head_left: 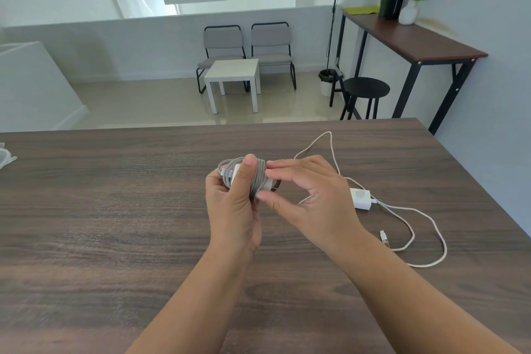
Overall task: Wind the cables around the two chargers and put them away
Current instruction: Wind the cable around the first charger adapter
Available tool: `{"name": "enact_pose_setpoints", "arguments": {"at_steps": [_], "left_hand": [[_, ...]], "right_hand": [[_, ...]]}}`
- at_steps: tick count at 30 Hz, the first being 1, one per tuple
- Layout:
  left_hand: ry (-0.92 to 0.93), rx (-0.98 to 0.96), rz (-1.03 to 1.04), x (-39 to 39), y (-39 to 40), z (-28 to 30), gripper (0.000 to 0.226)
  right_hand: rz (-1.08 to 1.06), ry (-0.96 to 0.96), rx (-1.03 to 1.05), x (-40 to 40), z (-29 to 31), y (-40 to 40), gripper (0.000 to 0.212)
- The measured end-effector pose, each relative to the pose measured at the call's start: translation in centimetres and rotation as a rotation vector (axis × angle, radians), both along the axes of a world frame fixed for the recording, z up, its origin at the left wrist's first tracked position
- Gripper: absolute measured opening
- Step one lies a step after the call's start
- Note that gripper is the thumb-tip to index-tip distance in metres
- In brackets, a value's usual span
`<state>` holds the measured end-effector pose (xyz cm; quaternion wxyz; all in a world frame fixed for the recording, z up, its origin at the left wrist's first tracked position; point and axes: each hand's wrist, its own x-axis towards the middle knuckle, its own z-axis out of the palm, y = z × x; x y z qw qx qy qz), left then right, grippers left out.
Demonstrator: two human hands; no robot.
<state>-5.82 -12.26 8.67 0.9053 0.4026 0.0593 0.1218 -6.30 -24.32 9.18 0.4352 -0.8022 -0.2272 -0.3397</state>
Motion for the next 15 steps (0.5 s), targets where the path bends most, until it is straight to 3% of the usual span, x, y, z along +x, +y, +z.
{"name": "enact_pose_setpoints", "arguments": {"at_steps": [10, 12, 15], "left_hand": [[0.019, 0.006, 0.016, -0.52, -0.26, -0.15, 0.05], [0.016, -0.015, -0.027, -0.63, -0.27, -0.27, 0.053], [-0.009, -0.037, -0.075, -0.7, -0.24, -0.19, 0.066]], "right_hand": [[0.004, 0.123, 0.069, 0.02, -0.15, 0.05, 0.012], [0.047, 0.252, 0.155, -0.06, 0.06, -0.08, 0.01], [0.095, 0.507, 0.253, -0.05, 0.09, -0.34, 0.027]]}}
